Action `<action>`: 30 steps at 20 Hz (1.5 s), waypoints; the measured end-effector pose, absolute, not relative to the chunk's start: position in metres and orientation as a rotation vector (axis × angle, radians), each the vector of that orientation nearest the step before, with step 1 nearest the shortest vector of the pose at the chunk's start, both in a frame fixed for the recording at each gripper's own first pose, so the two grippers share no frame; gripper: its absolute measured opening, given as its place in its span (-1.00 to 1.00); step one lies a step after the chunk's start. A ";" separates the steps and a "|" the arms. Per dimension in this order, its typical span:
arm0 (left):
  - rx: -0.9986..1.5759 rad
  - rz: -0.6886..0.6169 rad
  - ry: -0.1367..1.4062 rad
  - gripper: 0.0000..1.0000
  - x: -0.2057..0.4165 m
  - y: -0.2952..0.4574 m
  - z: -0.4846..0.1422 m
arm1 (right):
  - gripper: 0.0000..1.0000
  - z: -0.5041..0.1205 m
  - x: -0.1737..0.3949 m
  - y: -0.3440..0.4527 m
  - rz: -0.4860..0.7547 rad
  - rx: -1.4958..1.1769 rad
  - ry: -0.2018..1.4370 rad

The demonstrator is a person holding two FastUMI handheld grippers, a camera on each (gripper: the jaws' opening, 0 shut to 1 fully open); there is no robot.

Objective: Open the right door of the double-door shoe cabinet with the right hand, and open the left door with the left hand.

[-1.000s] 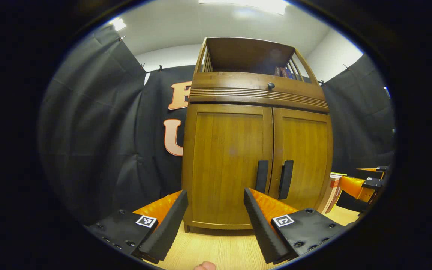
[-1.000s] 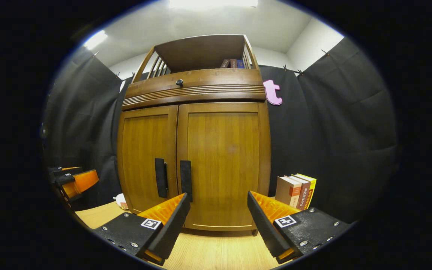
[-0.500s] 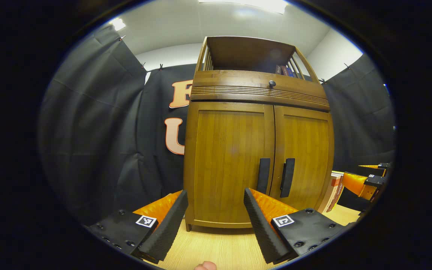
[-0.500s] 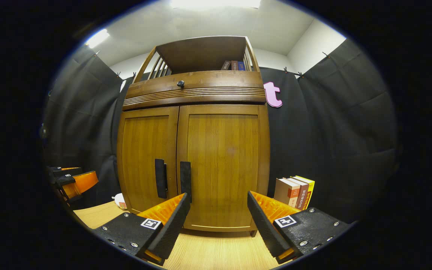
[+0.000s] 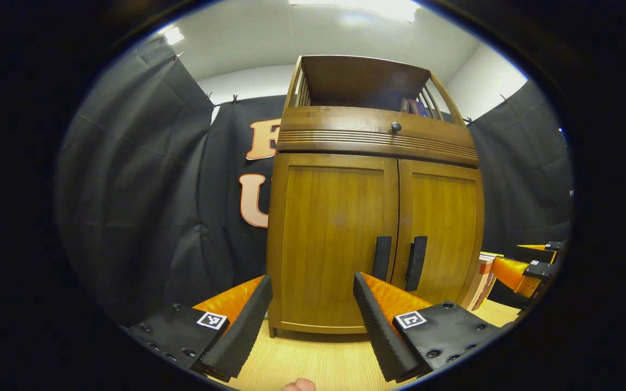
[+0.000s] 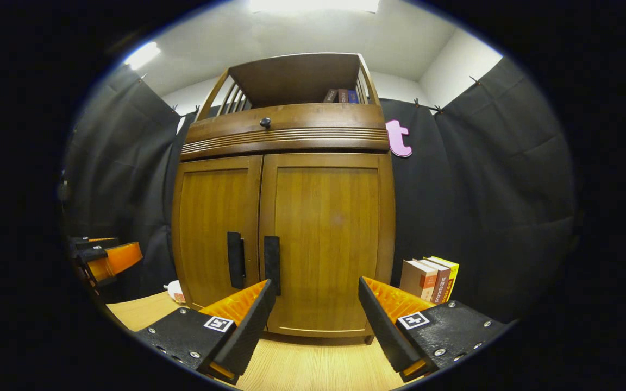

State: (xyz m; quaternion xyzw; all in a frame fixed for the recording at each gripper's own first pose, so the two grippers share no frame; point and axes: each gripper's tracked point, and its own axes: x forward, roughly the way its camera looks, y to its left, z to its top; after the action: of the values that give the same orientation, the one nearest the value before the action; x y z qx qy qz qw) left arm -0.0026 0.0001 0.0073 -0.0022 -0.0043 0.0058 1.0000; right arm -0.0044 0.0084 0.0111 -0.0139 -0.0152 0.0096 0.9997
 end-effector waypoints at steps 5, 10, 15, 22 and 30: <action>0.002 0.017 -0.002 0.87 -0.006 -0.008 0.008 | 0.94 0.012 -0.016 0.022 0.066 -0.006 -0.048; 0.001 0.015 -0.002 0.87 -0.014 -0.015 0.004 | 0.96 0.005 -0.017 0.020 0.083 0.019 -0.034; -0.004 0.024 0.008 0.93 -0.018 -0.016 0.001 | 0.88 0.017 0.013 0.026 0.106 0.013 -0.042; 0.003 0.056 -0.004 0.96 -0.025 -0.005 0.004 | 0.88 0.037 0.091 0.077 0.200 0.021 -0.047; -0.002 0.091 0.010 0.89 -0.036 0.014 0.003 | 0.73 0.002 0.165 0.093 0.129 -0.042 0.017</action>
State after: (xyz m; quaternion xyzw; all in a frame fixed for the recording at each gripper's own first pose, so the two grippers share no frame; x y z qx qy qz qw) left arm -0.0356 0.0141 0.0029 -0.0011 0.0048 0.0453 0.9990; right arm 0.1650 0.0931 0.0022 -0.0210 0.0083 0.0646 0.9977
